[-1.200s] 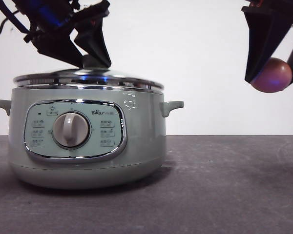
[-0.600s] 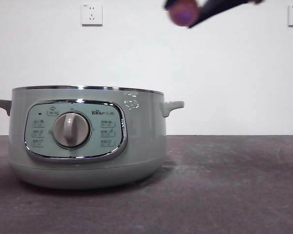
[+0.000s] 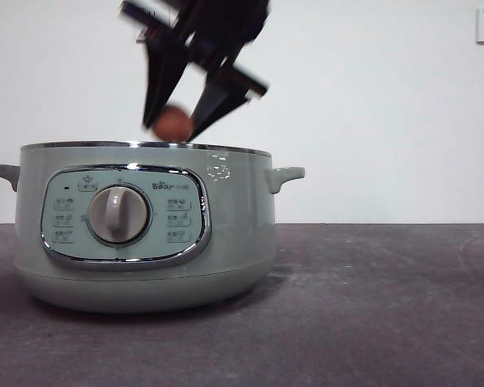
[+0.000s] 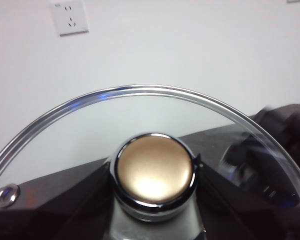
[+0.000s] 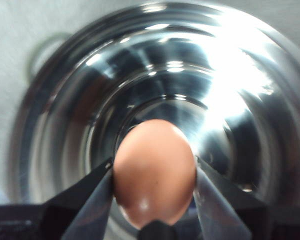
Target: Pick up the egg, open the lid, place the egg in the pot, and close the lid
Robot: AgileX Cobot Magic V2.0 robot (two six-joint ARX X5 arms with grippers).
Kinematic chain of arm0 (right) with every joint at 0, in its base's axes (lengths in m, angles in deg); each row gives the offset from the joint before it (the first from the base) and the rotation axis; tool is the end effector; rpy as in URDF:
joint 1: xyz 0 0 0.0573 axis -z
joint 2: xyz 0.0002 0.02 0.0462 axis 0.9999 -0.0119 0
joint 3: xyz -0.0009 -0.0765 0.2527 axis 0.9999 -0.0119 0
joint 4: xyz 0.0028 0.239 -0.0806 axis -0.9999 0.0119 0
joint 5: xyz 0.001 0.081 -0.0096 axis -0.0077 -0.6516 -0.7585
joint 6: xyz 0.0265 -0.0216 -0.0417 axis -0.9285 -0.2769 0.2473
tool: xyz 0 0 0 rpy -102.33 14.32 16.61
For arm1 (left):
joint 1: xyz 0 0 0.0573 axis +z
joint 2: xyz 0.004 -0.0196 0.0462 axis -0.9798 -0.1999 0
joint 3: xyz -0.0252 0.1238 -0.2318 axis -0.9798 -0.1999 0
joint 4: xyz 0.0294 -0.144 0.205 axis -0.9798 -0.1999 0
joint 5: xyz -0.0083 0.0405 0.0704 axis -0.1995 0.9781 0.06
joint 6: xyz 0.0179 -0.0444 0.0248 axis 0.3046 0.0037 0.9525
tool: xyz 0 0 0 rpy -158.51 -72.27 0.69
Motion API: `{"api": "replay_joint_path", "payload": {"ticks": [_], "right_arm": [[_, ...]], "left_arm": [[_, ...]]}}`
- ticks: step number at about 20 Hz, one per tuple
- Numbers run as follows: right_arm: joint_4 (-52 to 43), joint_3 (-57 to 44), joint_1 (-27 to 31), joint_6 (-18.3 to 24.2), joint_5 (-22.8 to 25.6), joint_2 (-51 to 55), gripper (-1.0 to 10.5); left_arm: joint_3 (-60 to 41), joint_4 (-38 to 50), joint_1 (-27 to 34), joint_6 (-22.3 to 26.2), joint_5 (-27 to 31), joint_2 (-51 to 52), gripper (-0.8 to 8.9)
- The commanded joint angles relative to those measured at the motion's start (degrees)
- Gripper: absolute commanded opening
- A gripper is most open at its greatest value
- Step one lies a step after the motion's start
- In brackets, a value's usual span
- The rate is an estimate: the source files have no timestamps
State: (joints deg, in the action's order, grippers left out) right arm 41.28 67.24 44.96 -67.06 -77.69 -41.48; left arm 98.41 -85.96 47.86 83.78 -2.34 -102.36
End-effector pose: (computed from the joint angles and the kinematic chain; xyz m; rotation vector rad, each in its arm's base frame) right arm 0.3067 0.3070 0.2949 -0.2522 0.9930 0.8406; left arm 0.0700 -0.0326 0.4653 0.0904 0.0449 -0.2729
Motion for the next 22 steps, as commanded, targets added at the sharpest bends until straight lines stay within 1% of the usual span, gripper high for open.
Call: {"api": "replay_joint_path", "payload": {"ticks": [1, 2, 4, 6, 8, 10, 14, 15, 17, 18, 19, 22], "right_arm": [[-0.2, 1.4, -1.5, 3.5, 2.6, -4.6, -0.1], [-0.6, 1.5, -2.0, 4.9, 4.9, -5.9, -0.1], [-1.0, 1.5, -3.0, 7.2, 7.6, -8.3, -0.1], [-1.2, 1.5, -3.0, 8.8, 7.6, -9.7, -0.1], [-2.1, 1.5, -3.3, 9.4, 8.9, -10.7, -0.1], [-2.5, 1.5, -3.3, 10.6, 8.9, -11.5, -0.1], [-3.1, 1.5, -3.3, 10.8, 8.9, -13.1, -0.1], [-3.3, 1.5, -3.3, 10.8, 8.9, -13.1, 0.6], [-3.6, 1.5, -3.3, 10.3, 8.9, -13.1, 3.2], [-3.9, 1.5, -3.3, 10.1, 9.1, -13.1, 3.6], [-4.2, 1.5, -3.3, 10.1, 9.0, -13.1, 3.8], [-4.3, 1.5, -3.3, 9.1, 9.0, -12.9, 3.8]], "left_arm": [[1.3, 1.7, -0.2, 0.7, 0.4, 0.8, -0.09], [1.3, 1.1, -0.2, 0.7, 0.5, 0.8, -0.09], [1.3, 0.8, -0.2, 0.7, 0.9, 0.7, -0.09], [1.3, 0.8, -0.2, 0.7, 1.4, 0.7, -0.09], [1.3, 0.4, -0.2, 0.7, 1.4, 0.7, -0.09], [1.3, 0.0, -0.2, 0.7, 1.4, 0.7, -0.09], [1.3, -0.6, -0.2, 0.7, 1.4, 0.6, -0.09], [1.3, -0.9, -0.2, 0.7, 1.4, 0.6, -0.09], [1.3, -1.6, -0.2, 0.7, 1.4, 0.6, -0.09], [1.3, -1.7, -0.2, 0.7, 1.4, 0.6, -0.09], [1.3, -1.7, -0.2, 0.7, 1.4, 0.6, -0.09], [1.3, -1.7, -0.2, 0.7, 1.4, 0.6, -0.09]]}}
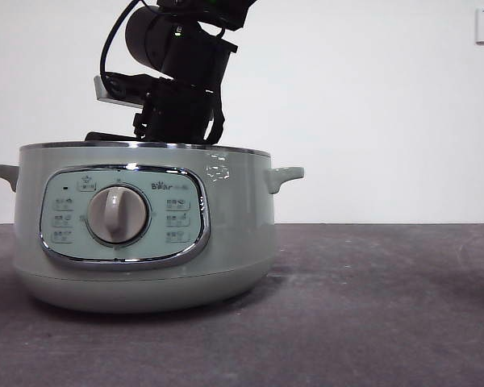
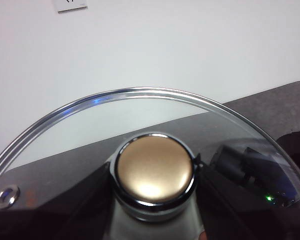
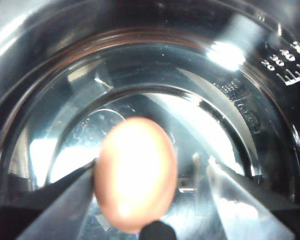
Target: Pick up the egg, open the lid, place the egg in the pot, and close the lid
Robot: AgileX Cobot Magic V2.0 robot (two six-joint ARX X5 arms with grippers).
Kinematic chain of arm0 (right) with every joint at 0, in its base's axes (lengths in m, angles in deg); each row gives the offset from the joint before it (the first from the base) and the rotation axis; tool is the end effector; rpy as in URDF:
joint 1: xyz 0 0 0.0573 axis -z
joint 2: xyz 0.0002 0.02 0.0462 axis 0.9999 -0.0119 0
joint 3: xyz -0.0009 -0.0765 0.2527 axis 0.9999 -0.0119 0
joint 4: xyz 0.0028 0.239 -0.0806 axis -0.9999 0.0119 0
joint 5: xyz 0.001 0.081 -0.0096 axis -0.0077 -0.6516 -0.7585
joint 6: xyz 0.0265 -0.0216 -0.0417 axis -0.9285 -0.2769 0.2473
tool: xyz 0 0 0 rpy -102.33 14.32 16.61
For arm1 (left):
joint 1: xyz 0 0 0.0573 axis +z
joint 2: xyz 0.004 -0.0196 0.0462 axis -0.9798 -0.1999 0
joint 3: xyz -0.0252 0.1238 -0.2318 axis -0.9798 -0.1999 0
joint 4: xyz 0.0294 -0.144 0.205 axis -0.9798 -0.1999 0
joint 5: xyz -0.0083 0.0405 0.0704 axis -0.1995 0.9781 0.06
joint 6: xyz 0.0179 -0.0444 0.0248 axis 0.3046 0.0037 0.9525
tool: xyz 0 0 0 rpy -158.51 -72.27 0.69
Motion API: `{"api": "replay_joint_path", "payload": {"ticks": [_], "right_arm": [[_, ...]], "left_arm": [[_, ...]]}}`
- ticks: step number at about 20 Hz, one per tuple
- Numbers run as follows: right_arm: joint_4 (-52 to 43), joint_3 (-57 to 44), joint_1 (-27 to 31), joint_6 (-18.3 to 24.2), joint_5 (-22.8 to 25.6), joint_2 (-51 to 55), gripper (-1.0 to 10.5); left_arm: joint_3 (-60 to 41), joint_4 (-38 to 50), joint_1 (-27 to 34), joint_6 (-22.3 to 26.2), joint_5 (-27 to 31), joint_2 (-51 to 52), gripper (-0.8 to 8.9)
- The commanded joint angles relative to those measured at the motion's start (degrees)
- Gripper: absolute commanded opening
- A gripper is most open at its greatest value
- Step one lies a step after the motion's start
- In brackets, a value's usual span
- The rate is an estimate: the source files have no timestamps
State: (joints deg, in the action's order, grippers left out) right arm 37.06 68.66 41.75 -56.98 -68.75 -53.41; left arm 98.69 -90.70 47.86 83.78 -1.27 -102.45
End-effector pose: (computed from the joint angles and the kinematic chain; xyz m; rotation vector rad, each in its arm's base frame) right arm 0.3192 0.3501 0.2150 -0.5455 0.9874 0.8255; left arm 0.0692 -0.0315 0.4586 0.1225 0.1184 -0.2565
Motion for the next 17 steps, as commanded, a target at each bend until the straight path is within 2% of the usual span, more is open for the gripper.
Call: {"api": "replay_joint_path", "payload": {"ticks": [1, 4, 9, 10, 11, 13, 17], "right_arm": [[0.1, 0.0, 0.0, -1.1, 0.0, -0.5, 3.8], [0.6, 0.0, 0.0, -2.0, 0.1, 2.8, 3.8], [9.4, 0.0, 3.3, -4.5, 0.2, 14.4, 3.8], [11.4, 0.0, 4.5, -4.5, 0.5, 16.7, 3.8], [13.3, 0.0, 5.9, -5.1, 3.1, 19.5, 3.8], [16.3, 0.0, 9.0, -5.9, 6.1, 25.0, 3.8], [20.2, 0.0, 14.7, -7.5, 5.9, 35.9, 3.8]], "left_arm": [[1.0, 3.1, -0.2, 0.7, 0.3, 0.7, -0.09], [1.0, 3.1, -0.2, 0.7, 0.3, -0.1, -0.09], [1.0, 4.2, -0.2, 0.7, 0.2, -3.0, -0.09], [1.0, 4.7, -0.2, 0.7, 0.0, -3.7, -0.09], [1.0, 5.1, -0.2, 0.7, -0.3, -4.5, -0.09], [1.0, 5.3, -0.2, 0.6, -3.3, -6.5, -0.09], [1.0, 7.0, -0.2, -1.4, -9.0, -14.4, -0.09]]}}
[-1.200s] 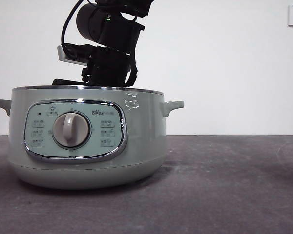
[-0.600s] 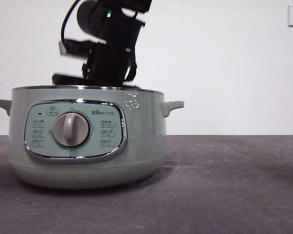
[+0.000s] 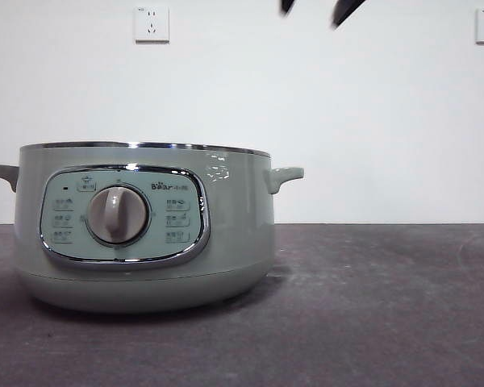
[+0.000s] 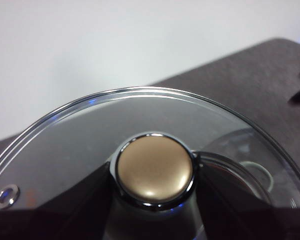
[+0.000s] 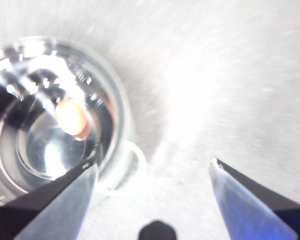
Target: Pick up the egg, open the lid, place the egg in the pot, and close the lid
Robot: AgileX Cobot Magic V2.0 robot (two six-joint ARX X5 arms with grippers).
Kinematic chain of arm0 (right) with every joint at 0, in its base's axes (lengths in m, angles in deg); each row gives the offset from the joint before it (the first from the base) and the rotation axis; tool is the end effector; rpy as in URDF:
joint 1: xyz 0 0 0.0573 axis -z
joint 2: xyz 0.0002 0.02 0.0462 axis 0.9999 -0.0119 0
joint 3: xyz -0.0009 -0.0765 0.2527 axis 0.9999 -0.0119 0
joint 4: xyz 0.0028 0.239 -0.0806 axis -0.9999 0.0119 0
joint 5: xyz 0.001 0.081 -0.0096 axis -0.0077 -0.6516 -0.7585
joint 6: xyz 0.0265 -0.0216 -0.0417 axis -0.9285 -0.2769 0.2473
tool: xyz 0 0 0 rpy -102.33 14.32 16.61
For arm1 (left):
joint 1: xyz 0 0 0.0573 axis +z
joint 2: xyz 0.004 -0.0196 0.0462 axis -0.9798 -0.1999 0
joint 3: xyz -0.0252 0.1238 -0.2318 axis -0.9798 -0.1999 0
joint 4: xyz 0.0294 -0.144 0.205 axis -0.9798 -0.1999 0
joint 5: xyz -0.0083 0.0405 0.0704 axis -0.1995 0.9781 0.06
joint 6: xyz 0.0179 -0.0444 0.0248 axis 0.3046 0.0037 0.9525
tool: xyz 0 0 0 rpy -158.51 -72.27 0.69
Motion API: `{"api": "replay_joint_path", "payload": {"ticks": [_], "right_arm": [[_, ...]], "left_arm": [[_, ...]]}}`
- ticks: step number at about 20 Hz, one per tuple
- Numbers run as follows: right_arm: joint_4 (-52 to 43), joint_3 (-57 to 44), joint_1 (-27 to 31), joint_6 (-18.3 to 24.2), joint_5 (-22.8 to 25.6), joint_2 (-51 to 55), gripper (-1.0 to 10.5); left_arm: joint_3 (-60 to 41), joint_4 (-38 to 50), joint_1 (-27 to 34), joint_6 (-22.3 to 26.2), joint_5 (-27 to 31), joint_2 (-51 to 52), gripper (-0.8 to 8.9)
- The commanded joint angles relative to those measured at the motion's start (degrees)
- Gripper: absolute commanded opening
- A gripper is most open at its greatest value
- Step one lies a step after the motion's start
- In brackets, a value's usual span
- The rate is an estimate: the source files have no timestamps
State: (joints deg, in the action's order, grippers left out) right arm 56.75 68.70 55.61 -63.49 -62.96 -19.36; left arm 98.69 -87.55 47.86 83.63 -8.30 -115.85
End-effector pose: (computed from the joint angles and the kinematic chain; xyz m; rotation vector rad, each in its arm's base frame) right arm 0.2616 0.1718 0.4242 -0.2849 0.7989 0.4781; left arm 0.1391 -0.0769 0.4408 0.1725 0.2877 -0.3820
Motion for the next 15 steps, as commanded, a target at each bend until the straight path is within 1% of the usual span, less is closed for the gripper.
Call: {"api": "replay_joint_path", "payload": {"ticks": [1, 2, 7, 8, 12, 15], "right_arm": [[1.0, 0.0, 1.5, -1.0, 0.2, 3.7, 3.8], [1.5, 0.0, 2.2, -1.0, 0.1, 5.5, 3.8], [3.1, 0.0, 3.8, -1.0, 0.2, 12.0, 3.8], [3.5, 0.0, 3.8, -1.0, 0.2, 12.9, 3.8], [4.6, 0.0, 3.8, -1.0, 0.2, 15.1, 3.8], [5.9, 0.0, 3.8, -1.7, 0.2, 15.4, 3.8]], "left_arm": [[1.0, 4.7, -0.2, -1.5, -3.7, -2.9, -0.09], [1.0, 5.7, -0.2, -2.3, -3.7, -4.6, -0.09], [0.0, 8.9, -1.2, -2.8, -3.5, -12.4, -0.09], [-1.4, 10.9, -1.7, -3.2, -3.4, -13.1, -0.09], [-11.2, 23.1, -3.1, -5.6, -3.1, -13.2, -0.09], [-17.6, 30.7, -3.2, -5.8, -1.5, -13.2, -0.09]]}}
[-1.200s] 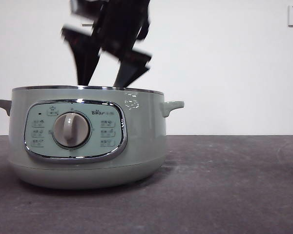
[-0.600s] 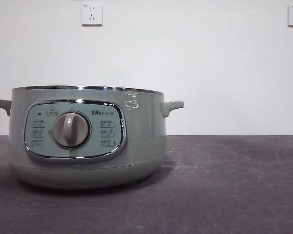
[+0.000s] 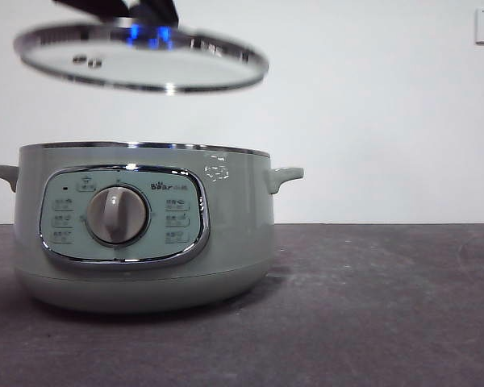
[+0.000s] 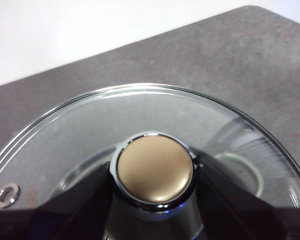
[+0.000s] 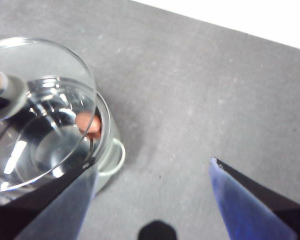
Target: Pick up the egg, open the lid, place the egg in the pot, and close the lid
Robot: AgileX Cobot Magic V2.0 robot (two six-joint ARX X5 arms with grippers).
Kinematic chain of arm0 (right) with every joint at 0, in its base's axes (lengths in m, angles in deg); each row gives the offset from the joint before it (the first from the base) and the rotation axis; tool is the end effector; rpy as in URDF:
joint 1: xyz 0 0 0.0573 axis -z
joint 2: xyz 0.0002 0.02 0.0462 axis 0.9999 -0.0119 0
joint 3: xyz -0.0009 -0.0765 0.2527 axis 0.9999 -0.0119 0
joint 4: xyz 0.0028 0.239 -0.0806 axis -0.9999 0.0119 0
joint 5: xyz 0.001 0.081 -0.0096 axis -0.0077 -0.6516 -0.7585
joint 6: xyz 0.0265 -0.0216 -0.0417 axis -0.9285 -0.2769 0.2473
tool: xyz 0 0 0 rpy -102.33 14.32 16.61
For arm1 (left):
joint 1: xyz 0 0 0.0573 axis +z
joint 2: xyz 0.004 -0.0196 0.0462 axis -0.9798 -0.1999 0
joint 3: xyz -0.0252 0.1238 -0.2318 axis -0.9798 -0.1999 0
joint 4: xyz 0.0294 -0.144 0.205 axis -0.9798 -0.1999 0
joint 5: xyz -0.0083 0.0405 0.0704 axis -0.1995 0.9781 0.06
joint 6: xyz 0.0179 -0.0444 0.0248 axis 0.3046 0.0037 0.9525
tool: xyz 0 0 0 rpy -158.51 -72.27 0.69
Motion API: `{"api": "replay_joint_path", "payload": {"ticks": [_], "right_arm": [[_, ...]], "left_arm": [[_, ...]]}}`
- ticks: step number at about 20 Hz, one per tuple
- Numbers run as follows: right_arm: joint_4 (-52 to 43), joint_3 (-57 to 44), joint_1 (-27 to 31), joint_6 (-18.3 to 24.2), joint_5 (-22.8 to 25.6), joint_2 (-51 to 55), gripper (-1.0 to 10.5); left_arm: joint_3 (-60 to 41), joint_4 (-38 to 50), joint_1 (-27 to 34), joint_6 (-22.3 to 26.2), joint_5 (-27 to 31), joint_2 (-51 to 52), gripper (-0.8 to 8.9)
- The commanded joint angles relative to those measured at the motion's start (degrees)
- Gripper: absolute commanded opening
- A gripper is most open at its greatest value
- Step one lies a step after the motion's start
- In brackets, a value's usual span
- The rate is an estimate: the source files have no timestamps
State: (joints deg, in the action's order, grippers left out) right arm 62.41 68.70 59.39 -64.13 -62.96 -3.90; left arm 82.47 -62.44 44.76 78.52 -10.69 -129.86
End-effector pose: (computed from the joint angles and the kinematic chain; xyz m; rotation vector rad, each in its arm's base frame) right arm 0.1843 0.1034 0.4830 -0.1960 0.6436 0.4216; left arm 0.2199 -0.1426 0.3415 0.1187 0.3901 -0.4598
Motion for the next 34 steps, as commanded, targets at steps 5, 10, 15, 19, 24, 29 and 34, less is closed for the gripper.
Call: {"api": "replay_joint_path", "payload": {"ticks": [5, 10, 15, 19, 24, 29, 34], "right_arm": [[1.5, 0.0, 0.0, -1.4, 0.2, -0.1, 3.8], [1.4, 0.0, 0.0, -1.7, 0.2, -0.1, 3.8], [1.5, 0.0, 0.0, -1.8, 0.2, -0.1, 3.8], [1.5, 0.0, 0.0, -1.8, 0.2, -0.1, 3.8], [1.4, 0.0, 0.0, -1.8, 0.2, -0.1, 3.8], [1.4, 0.0, 0.0, -1.8, 0.2, -0.1, 3.8], [1.4, 0.0, 0.0, -1.8, 0.2, -0.1, 3.8]], "left_arm": [[-8.4, 13.2, -0.1, -3.3, 2.2, 0.7, -0.09], [-9.6, 15.2, -0.1, -3.6, 2.3, -0.6, -0.09], [-9.6, 15.5, -0.1, -3.9, 2.2, -4.5, -0.09], [-9.6, 14.8, -0.3, -5.1, 2.2, -4.7, -0.09], [-9.6, 11.5, -0.9, -6.2, 2.2, -4.7, -0.09], [-9.6, 8.5, -0.7, -6.1, 2.3, -4.7, 0.00], [-9.6, 8.9, -0.7, -6.2, 2.3, -4.7, 3.41]]}}
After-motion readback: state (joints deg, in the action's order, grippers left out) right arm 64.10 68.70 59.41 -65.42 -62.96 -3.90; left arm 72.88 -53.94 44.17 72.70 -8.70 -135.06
